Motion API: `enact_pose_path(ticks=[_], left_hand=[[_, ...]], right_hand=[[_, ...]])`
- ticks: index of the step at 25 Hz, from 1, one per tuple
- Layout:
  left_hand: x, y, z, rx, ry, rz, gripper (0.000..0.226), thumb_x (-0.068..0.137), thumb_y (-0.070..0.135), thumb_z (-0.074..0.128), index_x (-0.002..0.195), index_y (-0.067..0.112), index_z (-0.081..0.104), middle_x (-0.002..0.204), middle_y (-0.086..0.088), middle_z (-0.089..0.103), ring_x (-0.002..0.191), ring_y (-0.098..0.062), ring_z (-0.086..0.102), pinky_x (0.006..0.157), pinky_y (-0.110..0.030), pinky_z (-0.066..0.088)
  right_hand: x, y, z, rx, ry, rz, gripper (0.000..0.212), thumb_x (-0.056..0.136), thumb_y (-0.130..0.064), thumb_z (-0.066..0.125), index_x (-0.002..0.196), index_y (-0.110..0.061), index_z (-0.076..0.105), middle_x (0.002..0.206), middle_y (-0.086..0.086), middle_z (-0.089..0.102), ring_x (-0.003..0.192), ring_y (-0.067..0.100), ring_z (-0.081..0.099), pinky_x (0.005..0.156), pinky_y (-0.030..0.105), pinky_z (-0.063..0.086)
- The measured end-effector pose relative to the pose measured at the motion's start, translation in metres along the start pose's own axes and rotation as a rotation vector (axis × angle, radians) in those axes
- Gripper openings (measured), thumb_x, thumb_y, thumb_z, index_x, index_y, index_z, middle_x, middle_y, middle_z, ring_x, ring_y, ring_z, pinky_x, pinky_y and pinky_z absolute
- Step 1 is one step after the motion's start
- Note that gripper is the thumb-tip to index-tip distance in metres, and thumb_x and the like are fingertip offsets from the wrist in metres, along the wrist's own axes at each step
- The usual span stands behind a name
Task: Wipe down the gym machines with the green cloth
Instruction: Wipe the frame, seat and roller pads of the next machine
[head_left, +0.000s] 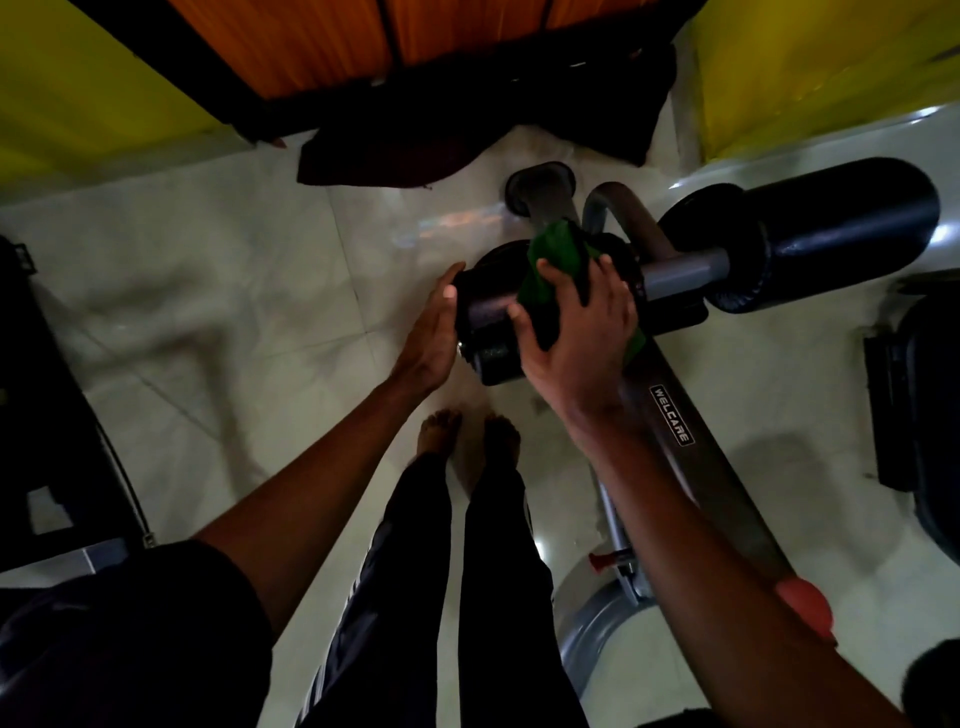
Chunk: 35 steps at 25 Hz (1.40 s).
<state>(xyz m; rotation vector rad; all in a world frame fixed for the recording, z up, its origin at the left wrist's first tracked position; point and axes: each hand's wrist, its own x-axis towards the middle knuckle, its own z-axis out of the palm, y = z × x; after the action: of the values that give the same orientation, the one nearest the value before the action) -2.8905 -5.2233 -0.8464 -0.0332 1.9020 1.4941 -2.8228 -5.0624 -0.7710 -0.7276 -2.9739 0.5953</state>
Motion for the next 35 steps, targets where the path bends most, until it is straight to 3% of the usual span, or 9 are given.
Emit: enact_pose_path(ticks=[3, 7, 13, 18, 23, 26, 30, 32, 35], left_hand=[[0.003, 0.001, 0.001, -0.046, -0.021, -0.049, 0.063, 0.101, 0.048, 0.020, 0.153, 0.014, 0.029, 0.154, -0.003, 0.039, 0.140, -0.007, 0.038, 0.113, -0.019, 0.033], [0.006, -0.003, 0.002, -0.066, -0.061, -0.044, 0.060, 0.103, 0.044, 0.016, 0.152, 0.010, 0.027, 0.150, -0.005, 0.041, 0.139, -0.010, 0.040, 0.116, -0.029, 0.034], [0.008, 0.003, -0.001, -0.096, -0.127, -0.078, 0.047, 0.104, 0.037, 0.013, 0.136, 0.016, 0.040, 0.131, -0.001, 0.052, 0.123, -0.002, 0.050, 0.108, -0.027, 0.040], [0.018, -0.004, -0.008, -0.055, -0.145, -0.093, 0.060, 0.102, 0.050, 0.013, 0.138, 0.010, 0.041, 0.135, -0.018, 0.051, 0.127, -0.032, 0.051, 0.103, -0.043, 0.046], [0.027, -0.006, -0.010, -0.008, -0.166, -0.183, 0.065, 0.095, 0.057, 0.012, 0.132, 0.011, 0.040, 0.120, -0.010, 0.050, 0.110, -0.016, 0.048, 0.101, -0.042, 0.043], [0.028, 0.004, -0.006, -0.083, -0.179, -0.232, 0.053, 0.107, 0.042, 0.005, 0.128, 0.014, 0.044, 0.115, -0.002, 0.056, 0.106, -0.010, 0.053, 0.102, -0.035, 0.047], [0.030, 0.006, -0.004, -0.164, -0.153, -0.268, 0.046, 0.110, 0.029, 0.004, 0.122, 0.014, 0.045, 0.099, 0.005, 0.058, 0.091, -0.004, 0.054, 0.079, -0.018, 0.048], [0.030, 0.007, -0.005, -0.134, -0.188, -0.269, 0.051, 0.109, 0.034, 0.002, 0.119, 0.016, 0.049, 0.109, -0.005, 0.059, 0.097, -0.014, 0.055, 0.081, -0.026, 0.046], [0.030, 0.012, -0.011, -0.096, -0.257, -0.282, 0.058, 0.107, 0.042, -0.001, 0.117, 0.031, 0.055, 0.118, 0.002, 0.061, 0.101, -0.004, 0.057, 0.090, -0.024, 0.043]], right_hand=[[-0.003, -0.025, 0.009, -0.087, 0.013, -0.012, 0.045, 0.094, -0.044, 0.055, 0.133, -0.023, 0.060, 0.143, 0.013, 0.052, 0.139, 0.033, 0.040, 0.114, 0.047, 0.027], [0.001, 0.007, -0.011, -0.164, -0.043, -0.166, 0.046, 0.094, -0.049, 0.055, 0.135, -0.028, 0.058, 0.139, 0.013, 0.053, 0.132, 0.031, 0.046, 0.107, 0.043, 0.030], [0.002, -0.010, 0.003, -0.042, 0.078, 0.175, 0.041, 0.093, -0.044, 0.060, 0.127, -0.020, 0.063, 0.138, 0.019, 0.054, 0.130, 0.036, 0.047, 0.106, 0.048, 0.037], [-0.019, -0.038, 0.006, -0.061, -0.034, -0.090, 0.042, 0.093, -0.044, 0.058, 0.129, -0.023, 0.062, 0.133, 0.014, 0.056, 0.127, 0.032, 0.050, 0.104, 0.043, 0.037], [0.018, 0.015, -0.012, 0.018, 0.068, 0.097, 0.041, 0.088, -0.042, 0.061, 0.124, -0.022, 0.064, 0.128, 0.014, 0.057, 0.118, 0.032, 0.055, 0.097, 0.049, 0.047], [0.011, -0.029, 0.007, 0.012, 0.078, 0.184, 0.039, 0.084, -0.038, 0.061, 0.118, -0.020, 0.067, 0.131, 0.015, 0.058, 0.124, 0.034, 0.052, 0.104, 0.047, 0.040], [-0.012, -0.065, 0.018, 0.002, -0.035, -0.089, 0.039, 0.084, -0.041, 0.060, 0.119, -0.026, 0.066, 0.129, 0.009, 0.058, 0.124, 0.028, 0.051, 0.103, 0.041, 0.036], [-0.004, -0.038, 0.007, -0.001, -0.002, -0.112, 0.038, 0.085, -0.041, 0.063, 0.120, -0.026, 0.067, 0.124, 0.010, 0.060, 0.117, 0.028, 0.055, 0.098, 0.041, 0.041], [0.011, 0.010, -0.010, 0.069, 0.138, 0.081, 0.036, 0.086, -0.038, 0.066, 0.119, -0.024, 0.068, 0.116, 0.012, 0.060, 0.103, 0.030, 0.059, 0.087, 0.048, 0.050]])
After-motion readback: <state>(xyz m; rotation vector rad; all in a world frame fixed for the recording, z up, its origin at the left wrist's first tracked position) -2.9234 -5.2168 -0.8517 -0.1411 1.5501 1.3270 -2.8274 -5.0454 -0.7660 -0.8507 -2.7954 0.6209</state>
